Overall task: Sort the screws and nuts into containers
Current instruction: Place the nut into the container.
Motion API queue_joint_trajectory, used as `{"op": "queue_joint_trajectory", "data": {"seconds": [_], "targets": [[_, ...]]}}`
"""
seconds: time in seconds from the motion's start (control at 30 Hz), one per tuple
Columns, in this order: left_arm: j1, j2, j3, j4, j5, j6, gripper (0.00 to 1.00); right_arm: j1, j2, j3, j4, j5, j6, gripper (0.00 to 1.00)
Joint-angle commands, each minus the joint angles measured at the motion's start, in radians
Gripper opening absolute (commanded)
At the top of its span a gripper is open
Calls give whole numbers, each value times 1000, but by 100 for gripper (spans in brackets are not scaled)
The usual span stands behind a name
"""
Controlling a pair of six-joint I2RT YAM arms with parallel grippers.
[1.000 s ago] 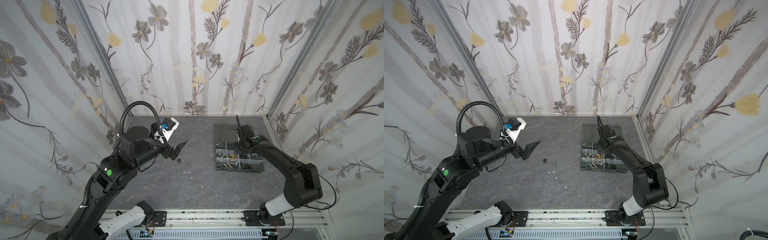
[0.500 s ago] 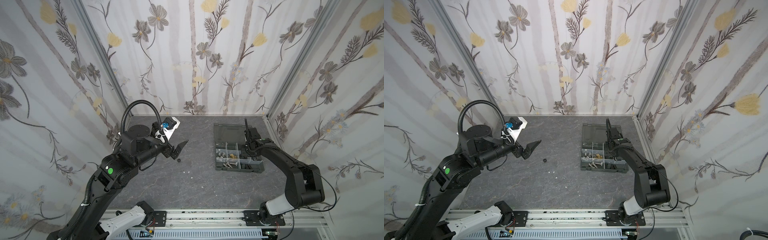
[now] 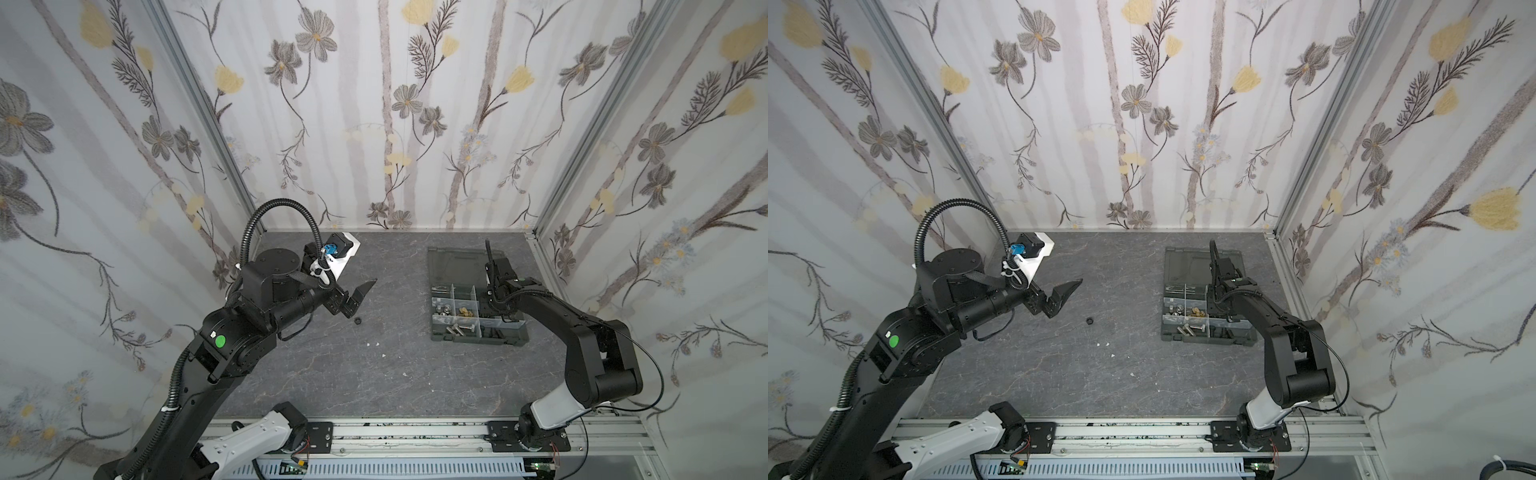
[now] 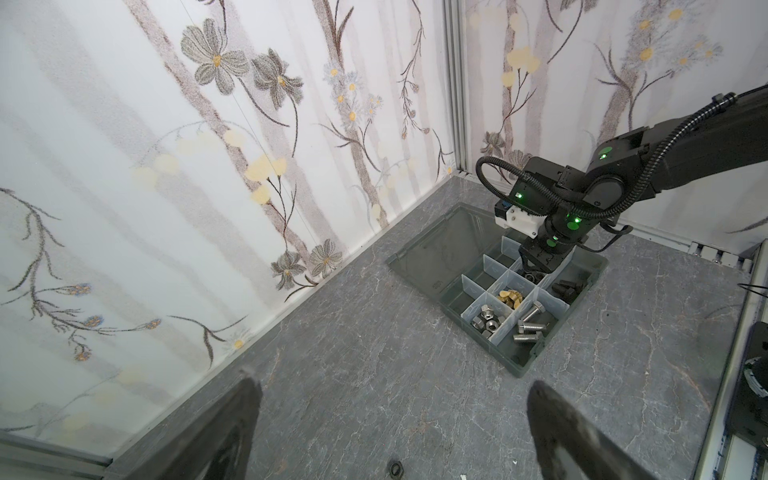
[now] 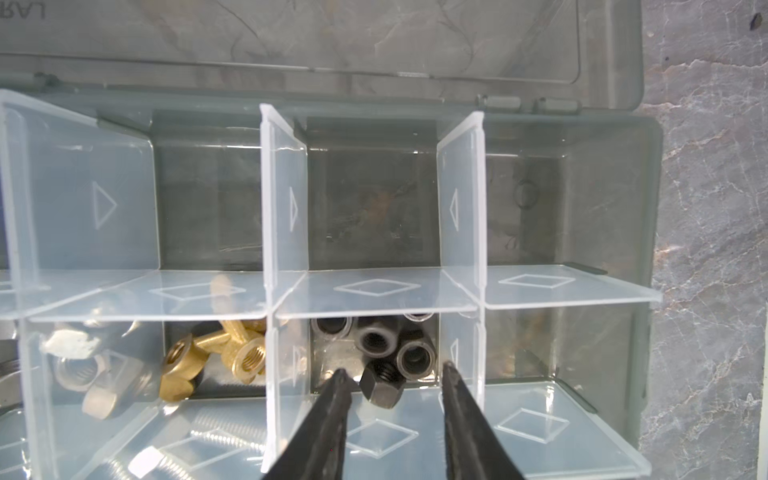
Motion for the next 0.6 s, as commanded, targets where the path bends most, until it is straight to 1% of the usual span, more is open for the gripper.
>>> {"op": "queue_joint_trajectory", "data": {"seconds": [0.0,0.07,0.17,0.23,0.33,0.5,0.57], "targets": [[0,0,5,11,1,8,100,2,-5,23,-9,13,-9,40],[0,-1,7,13,1,8,100,17,-10,49,-28,24,-11,39],[-1,-1,5,13,3,8,100,106,3,135,-79,83,-15,40],[0,2,6,17,5,10,100,180,62,216,-123,85,2,41],[0,7,9,17,11,10,100,304,141,328,-138,69,34,42],[0,6,14,14,19,11,100,498,345,544,-163,78,44,45],[0,-1,9,18,18,11,100,552,428,635,-169,51,43,45]]}}
